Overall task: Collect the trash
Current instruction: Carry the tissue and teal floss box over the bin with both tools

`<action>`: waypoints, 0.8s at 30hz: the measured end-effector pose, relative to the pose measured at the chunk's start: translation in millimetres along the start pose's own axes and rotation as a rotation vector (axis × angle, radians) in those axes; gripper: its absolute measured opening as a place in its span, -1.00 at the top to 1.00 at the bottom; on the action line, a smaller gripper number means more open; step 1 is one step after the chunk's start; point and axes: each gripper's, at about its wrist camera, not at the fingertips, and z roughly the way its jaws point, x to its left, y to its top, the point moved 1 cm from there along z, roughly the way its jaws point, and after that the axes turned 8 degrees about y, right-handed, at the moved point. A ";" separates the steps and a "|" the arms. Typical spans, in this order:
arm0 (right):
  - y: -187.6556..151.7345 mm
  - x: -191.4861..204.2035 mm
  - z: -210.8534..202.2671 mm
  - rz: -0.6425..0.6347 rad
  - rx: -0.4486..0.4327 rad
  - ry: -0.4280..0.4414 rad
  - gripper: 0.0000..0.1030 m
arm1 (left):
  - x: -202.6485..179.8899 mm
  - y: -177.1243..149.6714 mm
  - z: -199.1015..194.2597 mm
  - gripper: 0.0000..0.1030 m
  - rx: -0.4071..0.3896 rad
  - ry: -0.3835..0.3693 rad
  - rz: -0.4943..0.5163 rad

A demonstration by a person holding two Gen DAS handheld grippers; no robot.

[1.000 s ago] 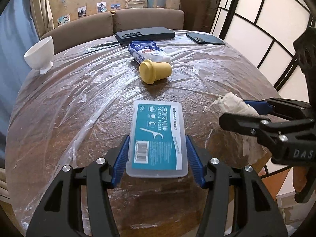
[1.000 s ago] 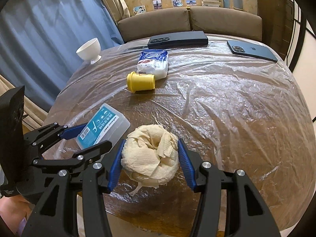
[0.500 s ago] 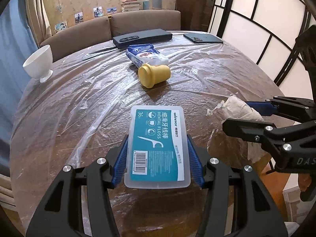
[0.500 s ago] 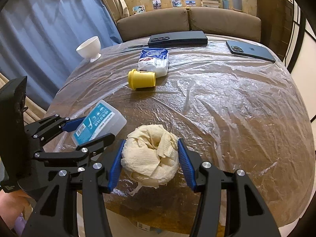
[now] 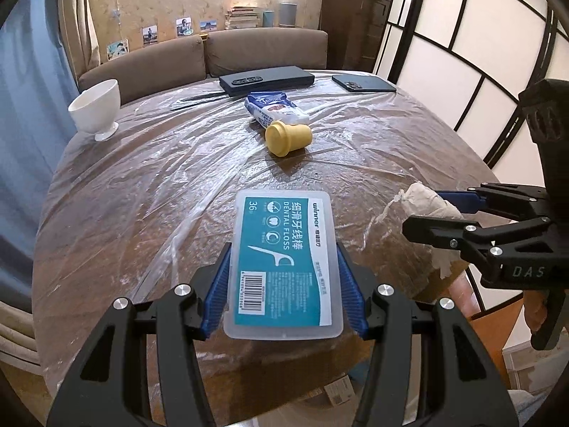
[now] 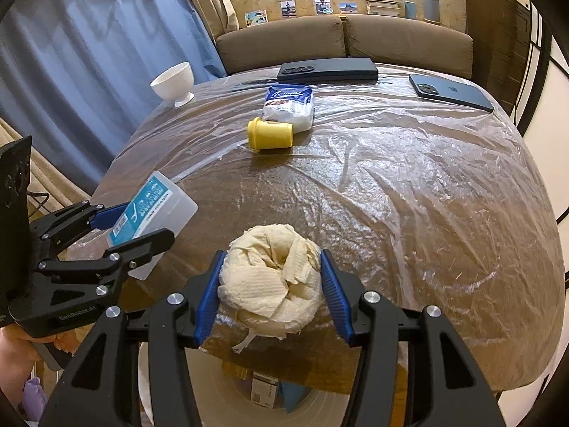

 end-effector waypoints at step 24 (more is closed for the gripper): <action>-39.9 32.0 -18.5 -0.062 0.067 0.055 0.00 | 0.1 -45.8 -48.8 -0.08 0.009 -0.007 0.021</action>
